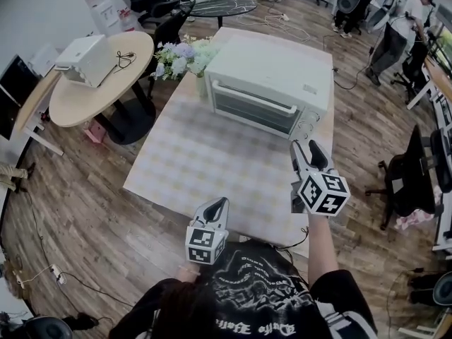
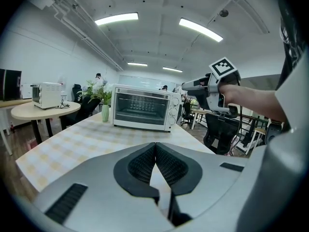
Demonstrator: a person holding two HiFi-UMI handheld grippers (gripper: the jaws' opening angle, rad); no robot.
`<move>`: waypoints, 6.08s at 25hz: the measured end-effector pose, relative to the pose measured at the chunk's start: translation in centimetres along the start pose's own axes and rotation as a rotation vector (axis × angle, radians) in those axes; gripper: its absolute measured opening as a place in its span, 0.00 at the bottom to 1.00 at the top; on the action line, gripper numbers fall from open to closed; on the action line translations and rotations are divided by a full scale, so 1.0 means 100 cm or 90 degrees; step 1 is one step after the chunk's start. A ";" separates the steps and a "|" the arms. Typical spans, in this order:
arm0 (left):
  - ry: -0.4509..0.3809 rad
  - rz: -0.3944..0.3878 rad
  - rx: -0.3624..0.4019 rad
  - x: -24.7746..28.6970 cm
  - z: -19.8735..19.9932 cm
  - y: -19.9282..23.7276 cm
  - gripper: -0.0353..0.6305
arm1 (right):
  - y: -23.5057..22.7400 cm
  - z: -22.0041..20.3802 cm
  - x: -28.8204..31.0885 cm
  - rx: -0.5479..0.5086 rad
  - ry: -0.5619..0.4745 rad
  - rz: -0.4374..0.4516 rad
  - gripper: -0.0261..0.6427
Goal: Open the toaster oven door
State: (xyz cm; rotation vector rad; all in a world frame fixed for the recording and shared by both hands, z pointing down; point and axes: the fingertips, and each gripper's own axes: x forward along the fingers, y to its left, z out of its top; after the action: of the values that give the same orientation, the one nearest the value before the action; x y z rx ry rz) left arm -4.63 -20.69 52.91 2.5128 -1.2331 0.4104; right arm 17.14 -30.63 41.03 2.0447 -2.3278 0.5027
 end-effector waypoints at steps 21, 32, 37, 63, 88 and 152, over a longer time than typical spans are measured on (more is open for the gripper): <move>0.017 0.059 -0.013 -0.008 -0.008 0.020 0.08 | -0.032 0.021 0.110 0.099 0.071 -0.026 0.36; 0.028 0.081 -0.017 -0.010 -0.011 0.033 0.08 | -0.044 0.011 0.137 0.182 0.093 -0.031 0.35; 0.030 0.086 -0.017 -0.010 -0.011 0.040 0.08 | -0.042 0.012 0.141 0.166 0.103 -0.027 0.32; 0.046 0.077 -0.026 -0.009 -0.025 0.031 0.08 | -0.021 -0.003 0.116 0.098 0.134 -0.019 0.31; 0.044 0.057 -0.019 -0.011 -0.026 0.010 0.08 | 0.002 -0.045 0.072 0.050 0.151 -0.014 0.23; 0.055 0.075 -0.028 -0.010 -0.033 0.042 0.08 | 0.022 -0.210 0.030 0.136 0.288 -0.059 0.18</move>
State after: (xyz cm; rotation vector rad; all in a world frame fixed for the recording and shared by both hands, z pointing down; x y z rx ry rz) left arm -8.95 -21.11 56.21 2.3671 -1.3458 0.5097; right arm 10.23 -28.34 61.05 1.8526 -1.9753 1.1175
